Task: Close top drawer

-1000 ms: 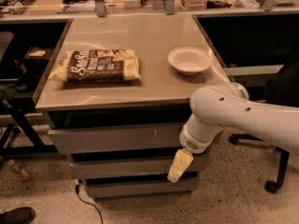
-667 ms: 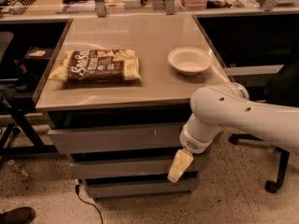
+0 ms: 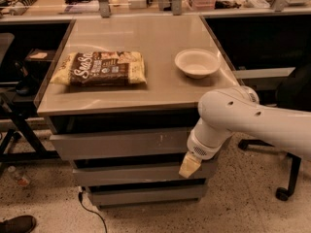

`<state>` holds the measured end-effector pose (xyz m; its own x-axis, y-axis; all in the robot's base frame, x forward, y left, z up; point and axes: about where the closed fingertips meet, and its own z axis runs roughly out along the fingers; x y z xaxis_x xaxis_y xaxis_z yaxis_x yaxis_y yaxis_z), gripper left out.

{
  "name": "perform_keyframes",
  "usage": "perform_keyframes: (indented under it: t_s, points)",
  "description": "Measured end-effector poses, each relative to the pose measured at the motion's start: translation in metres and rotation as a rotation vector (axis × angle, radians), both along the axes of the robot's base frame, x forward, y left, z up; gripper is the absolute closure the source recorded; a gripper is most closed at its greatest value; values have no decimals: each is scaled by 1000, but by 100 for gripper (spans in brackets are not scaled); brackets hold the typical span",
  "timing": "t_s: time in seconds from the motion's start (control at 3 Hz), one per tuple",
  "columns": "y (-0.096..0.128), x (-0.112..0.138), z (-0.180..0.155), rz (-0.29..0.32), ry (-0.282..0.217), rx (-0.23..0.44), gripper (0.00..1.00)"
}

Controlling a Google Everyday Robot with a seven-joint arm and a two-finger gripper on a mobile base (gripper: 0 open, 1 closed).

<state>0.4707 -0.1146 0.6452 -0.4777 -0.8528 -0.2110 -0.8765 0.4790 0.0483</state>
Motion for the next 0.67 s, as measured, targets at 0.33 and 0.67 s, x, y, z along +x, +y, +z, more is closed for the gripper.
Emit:
perform_keyframes:
  t_s: [0.33,0.67]
  points:
    - [0,0,0,0,0,0,65]
    - [1,10,-12,-17,-7,3,89]
